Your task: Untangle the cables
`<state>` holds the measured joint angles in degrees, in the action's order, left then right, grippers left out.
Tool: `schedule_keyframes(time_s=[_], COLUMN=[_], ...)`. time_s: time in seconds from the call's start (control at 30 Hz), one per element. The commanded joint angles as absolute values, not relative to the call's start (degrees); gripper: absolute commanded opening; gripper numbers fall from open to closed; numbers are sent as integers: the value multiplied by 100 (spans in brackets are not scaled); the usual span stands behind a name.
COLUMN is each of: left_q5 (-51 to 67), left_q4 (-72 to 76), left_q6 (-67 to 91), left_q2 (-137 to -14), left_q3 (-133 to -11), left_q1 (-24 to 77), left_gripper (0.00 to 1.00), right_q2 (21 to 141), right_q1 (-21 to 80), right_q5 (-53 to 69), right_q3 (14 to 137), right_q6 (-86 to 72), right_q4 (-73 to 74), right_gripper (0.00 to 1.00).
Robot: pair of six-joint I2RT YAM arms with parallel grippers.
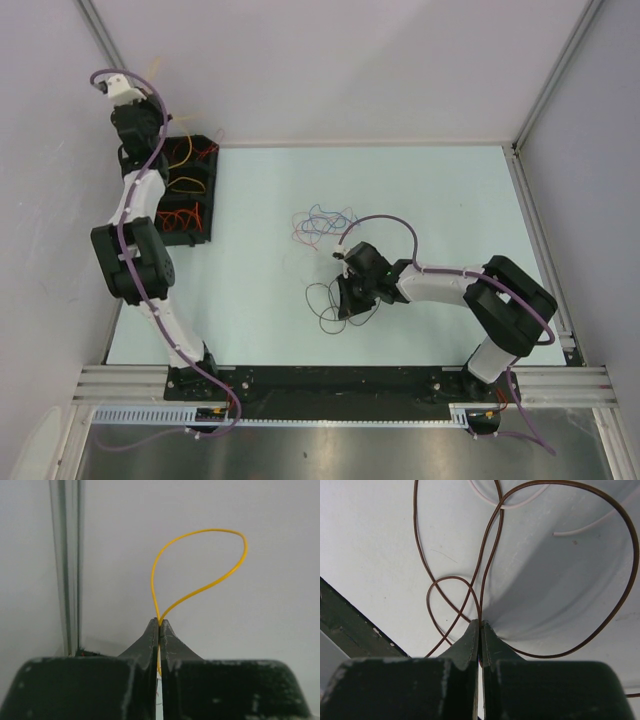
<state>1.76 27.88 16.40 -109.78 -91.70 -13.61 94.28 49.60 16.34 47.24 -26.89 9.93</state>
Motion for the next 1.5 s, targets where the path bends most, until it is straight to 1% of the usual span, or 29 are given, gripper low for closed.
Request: schedule_keyframes(time_s=[0.0,0.1,0.2,0.33,0.43,0.77,0.87,1.13,1.2,1.23,1.3,1.33,1.47], left_q5=[764,677,589,300,220,62,-333,-685,-904,-1445,-1792,-1836,-1364], left_q4=[2672,2637,2856,3120,3304,3419,3629,3454,3271,2817,2314,1903,1451], left_q6=[1678,1757,1670,1407,1248,1433,1406,1257,1309,1388,1844,2011,2828], left_q2=[-11127,-11136,-10952,-10741,-10696,-10749,-10679,-10740,-10740,-10723,-10723,-10749,-10916], left_q3=[-10080,-10239,-9758,-8739,-8272,-7937,-7656,-7427,-7400,-7435,-7549,-7576,-7655], left_q1=[-1345,-1345,-1345,-1353,-1354,-1582,-1600,-1644,-1626,-1591,-1582,-1582,-1582], left_gripper=[0,0,0,0,0,0,0,0,0,0,0,0,0], right_q2=[9369,9431,9466,9448,9431,9202,9167,9106,9071,9044,9035,9044,9018], right_q1=[4922,4887,4834,4825,4851,4887,4922,5010,5018,5019,5019,5019,5071], right_q5=[1582,1661,1740,1723,1723,1608,1600,1529,1512,1512,1520,1555,1600], right_q3=[4676,4676,4684,4676,4667,4500,4465,4438,4403,4386,4333,4324,4289], right_q6=[-2628,-2654,-2689,-2672,-2628,-2689,-2742,-2733,-2751,-2760,-2786,-2804,-2804], right_q4=[897,800,721,738,808,835,800,826,800,782,677,642,597], right_gripper=[0,0,0,0,0,0,0,0,0,0,0,0,0])
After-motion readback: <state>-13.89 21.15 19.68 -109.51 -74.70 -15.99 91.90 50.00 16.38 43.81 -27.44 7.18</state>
